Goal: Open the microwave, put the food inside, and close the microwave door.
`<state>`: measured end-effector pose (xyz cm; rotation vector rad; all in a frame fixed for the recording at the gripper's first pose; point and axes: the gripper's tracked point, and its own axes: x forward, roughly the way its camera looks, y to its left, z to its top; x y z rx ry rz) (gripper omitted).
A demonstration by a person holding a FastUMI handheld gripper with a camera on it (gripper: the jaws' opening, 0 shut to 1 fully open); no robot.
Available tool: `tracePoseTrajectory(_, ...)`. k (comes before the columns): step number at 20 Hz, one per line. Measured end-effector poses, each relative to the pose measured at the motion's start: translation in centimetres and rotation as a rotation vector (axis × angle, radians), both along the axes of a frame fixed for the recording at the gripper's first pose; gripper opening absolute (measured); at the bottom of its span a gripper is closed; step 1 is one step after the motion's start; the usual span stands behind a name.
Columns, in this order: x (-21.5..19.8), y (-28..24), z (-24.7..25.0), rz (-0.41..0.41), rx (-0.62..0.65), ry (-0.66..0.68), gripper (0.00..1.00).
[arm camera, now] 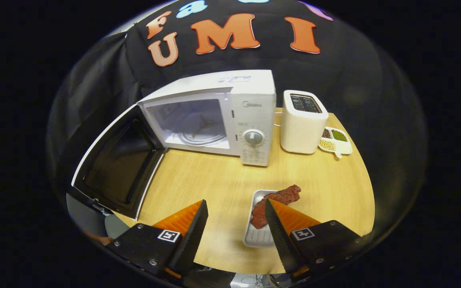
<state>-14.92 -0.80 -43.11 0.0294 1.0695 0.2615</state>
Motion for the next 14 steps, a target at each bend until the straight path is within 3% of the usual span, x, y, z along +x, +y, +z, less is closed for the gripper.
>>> tracePoseTrajectory(6, 1.4, -4.6, -4.7, -0.083, 0.047, 0.076, 0.87)
tracePoseTrajectory(10, 2.4, -5.9, -7.2, -0.146, 0.151, 0.134, 0.88)
tracePoseTrajectory(14, 3.1, -6.2, -9.8, -0.154, 0.245, 0.192, 0.89)
